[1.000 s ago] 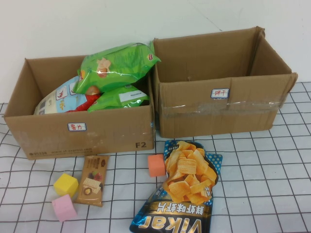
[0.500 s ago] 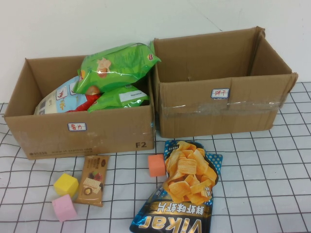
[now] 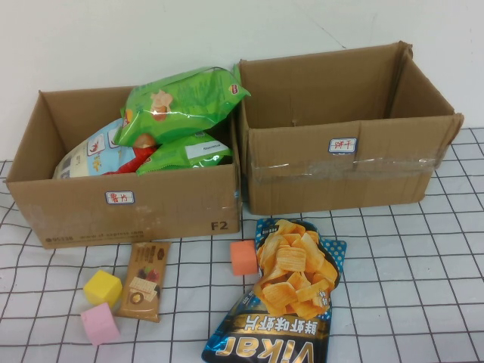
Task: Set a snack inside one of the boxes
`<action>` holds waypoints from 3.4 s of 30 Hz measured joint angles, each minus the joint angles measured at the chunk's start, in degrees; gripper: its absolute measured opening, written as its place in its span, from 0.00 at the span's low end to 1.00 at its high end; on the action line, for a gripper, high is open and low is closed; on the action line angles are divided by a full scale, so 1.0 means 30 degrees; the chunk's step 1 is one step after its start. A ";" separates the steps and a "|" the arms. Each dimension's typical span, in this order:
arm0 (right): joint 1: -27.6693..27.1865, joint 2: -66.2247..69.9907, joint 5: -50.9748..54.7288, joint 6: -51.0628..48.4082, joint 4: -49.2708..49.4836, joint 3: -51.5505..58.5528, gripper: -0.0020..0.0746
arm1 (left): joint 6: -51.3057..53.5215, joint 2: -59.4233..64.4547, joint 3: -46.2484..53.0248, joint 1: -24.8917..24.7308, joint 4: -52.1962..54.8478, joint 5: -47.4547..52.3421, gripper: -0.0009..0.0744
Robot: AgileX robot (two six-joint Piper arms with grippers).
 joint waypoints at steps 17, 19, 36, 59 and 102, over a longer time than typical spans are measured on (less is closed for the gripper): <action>0.0000 0.0000 -0.0130 -0.0142 -0.0032 0.0000 0.03 | 0.0221 0.0000 0.0157 0.0000 0.0483 -0.0922 0.01; 0.0000 0.0000 -0.0636 -0.0156 -0.0032 0.0045 0.03 | 0.0668 0.0000 0.0197 0.0000 0.0593 -0.1854 0.01; 0.0000 0.0000 -1.6134 0.1287 0.0281 0.0077 0.03 | 0.1567 0.0000 0.0197 0.0000 0.0665 -1.3948 0.01; 0.0000 0.6240 0.2310 -0.0835 -0.1519 -0.9082 0.03 | -0.0437 0.6753 -1.0077 0.0000 -0.1505 0.3950 0.01; 0.0000 1.2267 0.3201 -0.4206 0.1903 -0.8956 0.02 | -0.3194 3.5047 -1.9766 -0.4910 0.2391 0.1168 0.92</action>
